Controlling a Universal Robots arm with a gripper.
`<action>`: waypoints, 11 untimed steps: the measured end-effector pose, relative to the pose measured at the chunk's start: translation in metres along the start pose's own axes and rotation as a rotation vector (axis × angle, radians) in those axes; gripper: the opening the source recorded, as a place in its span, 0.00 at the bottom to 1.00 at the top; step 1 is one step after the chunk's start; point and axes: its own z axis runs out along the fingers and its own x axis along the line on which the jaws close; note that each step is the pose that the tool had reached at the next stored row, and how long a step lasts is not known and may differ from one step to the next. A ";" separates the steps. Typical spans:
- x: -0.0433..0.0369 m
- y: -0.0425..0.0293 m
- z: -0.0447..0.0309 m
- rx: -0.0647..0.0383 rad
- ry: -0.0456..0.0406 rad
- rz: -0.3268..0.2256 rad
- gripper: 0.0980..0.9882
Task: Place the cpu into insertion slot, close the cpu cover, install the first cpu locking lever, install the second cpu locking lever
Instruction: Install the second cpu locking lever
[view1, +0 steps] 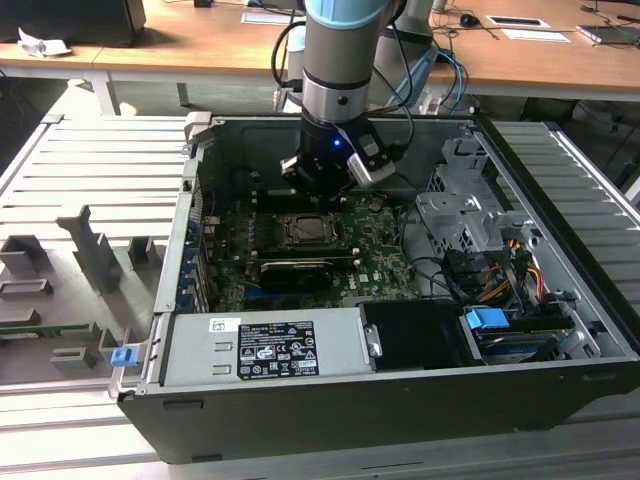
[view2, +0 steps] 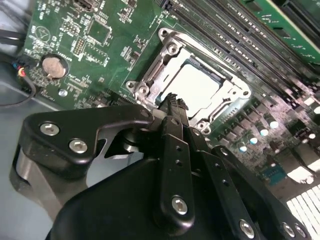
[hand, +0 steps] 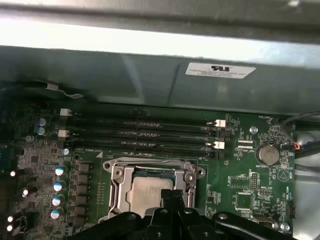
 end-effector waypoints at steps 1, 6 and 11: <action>0.0000 -0.0007 -0.0012 0.000 -0.0001 0.000 0.01; 0.0010 -0.0110 -0.0019 0.002 0.0001 0.000 0.01; 0.0025 -0.0325 -0.0027 0.002 0.0028 0.000 0.01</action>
